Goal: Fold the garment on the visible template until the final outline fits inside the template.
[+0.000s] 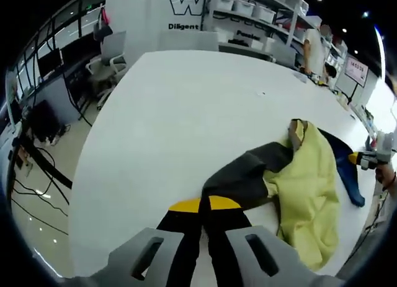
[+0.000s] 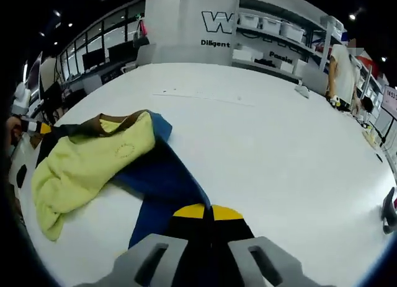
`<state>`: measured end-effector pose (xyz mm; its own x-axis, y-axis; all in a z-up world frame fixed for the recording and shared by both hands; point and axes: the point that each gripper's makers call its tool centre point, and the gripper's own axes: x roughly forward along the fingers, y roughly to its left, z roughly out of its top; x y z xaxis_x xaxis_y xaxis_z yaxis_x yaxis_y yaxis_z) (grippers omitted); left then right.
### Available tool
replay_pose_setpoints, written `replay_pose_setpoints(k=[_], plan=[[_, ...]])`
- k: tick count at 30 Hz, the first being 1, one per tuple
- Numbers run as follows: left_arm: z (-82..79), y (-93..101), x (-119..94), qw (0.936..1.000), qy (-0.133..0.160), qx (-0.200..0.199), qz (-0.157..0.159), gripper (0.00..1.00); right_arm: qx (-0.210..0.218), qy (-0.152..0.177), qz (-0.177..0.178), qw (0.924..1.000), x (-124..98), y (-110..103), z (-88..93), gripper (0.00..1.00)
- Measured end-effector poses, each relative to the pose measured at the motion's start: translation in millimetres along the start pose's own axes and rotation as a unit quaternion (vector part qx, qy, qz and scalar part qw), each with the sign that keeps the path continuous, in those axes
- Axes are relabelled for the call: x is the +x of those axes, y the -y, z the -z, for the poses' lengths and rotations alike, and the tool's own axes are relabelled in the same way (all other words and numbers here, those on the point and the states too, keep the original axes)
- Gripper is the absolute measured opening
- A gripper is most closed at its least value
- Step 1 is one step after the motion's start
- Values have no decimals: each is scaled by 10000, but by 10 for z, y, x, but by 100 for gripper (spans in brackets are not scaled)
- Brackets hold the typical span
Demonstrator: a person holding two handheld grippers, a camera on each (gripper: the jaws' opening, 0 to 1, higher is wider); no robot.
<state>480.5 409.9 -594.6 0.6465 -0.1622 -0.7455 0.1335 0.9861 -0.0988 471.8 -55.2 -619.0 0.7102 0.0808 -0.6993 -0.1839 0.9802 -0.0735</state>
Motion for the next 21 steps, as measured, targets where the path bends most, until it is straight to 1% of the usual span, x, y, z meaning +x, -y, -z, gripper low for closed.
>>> replay_pose_setpoints(k=[2,5,7,10,14,17,19,21], plan=[[5,-30,10,10000,-14,-4,-38,0,-29,-30,33,10000,26,48,-6,0],[38,-112,24,9998,-125,32,-153,0,20,-101,105,9999,64,163,2,0],[48,-189,30,9995,-155,-43,-272,0,-4,-187,207,9996,78,261,21,0],[71,-252,41,9989,-240,-178,-362,0,4,-202,259,9995,88,358,9,0],[66,-253,38,9988,-242,-150,-395,0,-21,-268,298,9992,145,498,-5,0],[79,-265,45,9986,-257,-151,-442,0,-32,-294,264,9992,156,522,-19,0],[112,-271,39,9980,-276,-48,-563,0,-111,-308,268,9991,190,581,-37,0],[138,-276,43,9977,-304,-20,-607,0,-39,-363,249,9990,220,612,-27,0]])
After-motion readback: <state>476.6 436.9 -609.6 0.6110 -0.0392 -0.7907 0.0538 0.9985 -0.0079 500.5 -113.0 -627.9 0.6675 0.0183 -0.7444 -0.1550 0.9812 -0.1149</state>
